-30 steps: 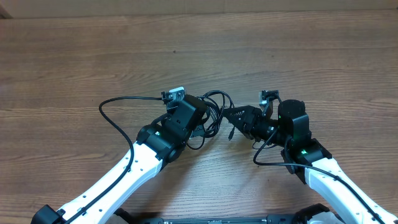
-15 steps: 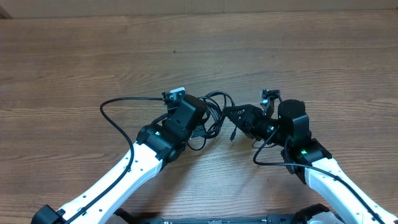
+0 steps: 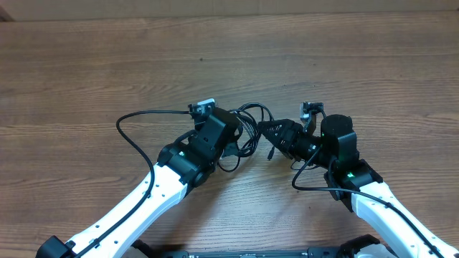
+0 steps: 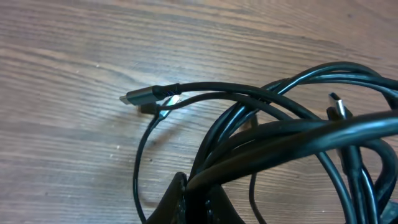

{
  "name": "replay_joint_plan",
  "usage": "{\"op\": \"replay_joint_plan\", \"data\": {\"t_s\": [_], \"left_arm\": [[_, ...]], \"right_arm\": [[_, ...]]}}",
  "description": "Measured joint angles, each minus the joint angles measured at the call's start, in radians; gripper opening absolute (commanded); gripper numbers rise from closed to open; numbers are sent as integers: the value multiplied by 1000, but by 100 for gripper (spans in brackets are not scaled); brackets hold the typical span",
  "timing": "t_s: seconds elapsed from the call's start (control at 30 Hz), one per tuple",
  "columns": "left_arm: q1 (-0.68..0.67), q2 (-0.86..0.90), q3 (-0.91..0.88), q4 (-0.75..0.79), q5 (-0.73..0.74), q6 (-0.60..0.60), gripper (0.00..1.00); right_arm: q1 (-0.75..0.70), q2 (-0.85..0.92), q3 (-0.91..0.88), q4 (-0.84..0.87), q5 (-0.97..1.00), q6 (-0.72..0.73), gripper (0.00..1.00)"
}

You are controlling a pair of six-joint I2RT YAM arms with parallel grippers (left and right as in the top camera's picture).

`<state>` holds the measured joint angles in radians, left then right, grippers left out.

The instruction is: Untangle cables

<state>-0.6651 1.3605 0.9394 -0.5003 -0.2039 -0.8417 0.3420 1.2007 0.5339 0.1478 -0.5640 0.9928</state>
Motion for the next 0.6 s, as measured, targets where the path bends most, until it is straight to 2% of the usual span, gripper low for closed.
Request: {"op": "replay_joint_plan", "data": {"t_s": [0.07, 0.2, 0.47, 0.6], "left_arm": [[0, 0, 0, 8, 6, 8, 4], [0, 0, 0, 10, 11, 14, 4], [0, 0, 0, 18, 37, 14, 4], [0, 0, 0, 18, 49, 14, 4]], "right_arm": [[0, 0, 0, 0, 5, 1, 47], [0, 0, 0, 2, 19, -1, 31], [0, 0, 0, 1, 45, 2, 17], [0, 0, 0, 1, 55, 1, 4]]}}
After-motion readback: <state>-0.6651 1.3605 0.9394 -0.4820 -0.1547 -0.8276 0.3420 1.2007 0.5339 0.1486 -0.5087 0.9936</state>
